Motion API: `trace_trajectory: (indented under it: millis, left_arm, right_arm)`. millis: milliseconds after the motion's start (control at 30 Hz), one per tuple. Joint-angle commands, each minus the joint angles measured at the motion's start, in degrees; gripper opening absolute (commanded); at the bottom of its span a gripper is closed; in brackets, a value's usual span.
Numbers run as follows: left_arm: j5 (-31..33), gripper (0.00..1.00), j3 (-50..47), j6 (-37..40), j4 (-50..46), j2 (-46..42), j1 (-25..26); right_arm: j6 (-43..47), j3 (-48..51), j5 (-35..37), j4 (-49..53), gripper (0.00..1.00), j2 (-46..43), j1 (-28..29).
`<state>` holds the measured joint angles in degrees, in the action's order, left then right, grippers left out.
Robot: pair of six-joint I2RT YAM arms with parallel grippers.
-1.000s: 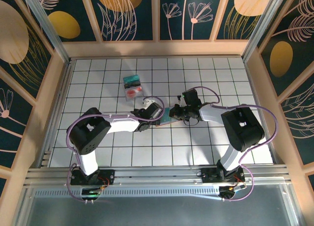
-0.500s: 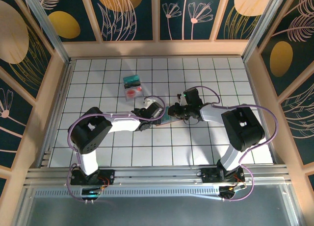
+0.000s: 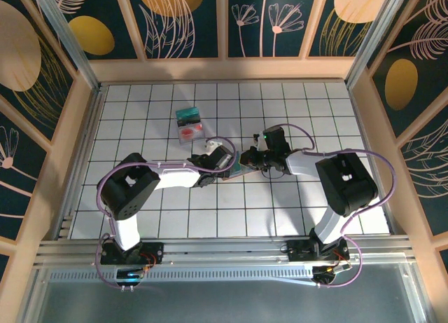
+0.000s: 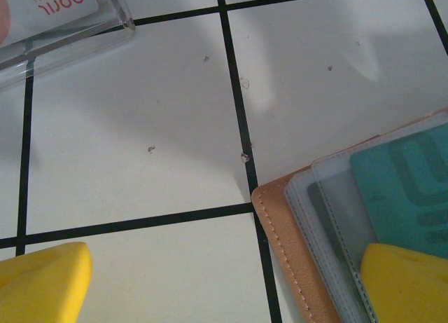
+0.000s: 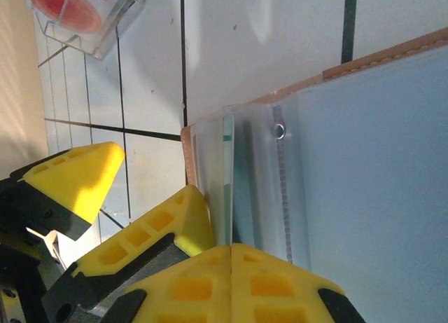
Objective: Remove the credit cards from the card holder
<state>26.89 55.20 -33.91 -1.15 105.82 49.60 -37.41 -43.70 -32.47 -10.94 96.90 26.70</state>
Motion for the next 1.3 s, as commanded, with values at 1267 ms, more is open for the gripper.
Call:
trace_trajectory:
  millis: [1267]
  left_arm:
    - [-3.09, 0.99, 0.17, 3.56, -2.80, 3.62, 0.37]
  right_arm:
    - [2.31, -2.51, 4.08, 3.33, 0.00, -1.05, 1.57]
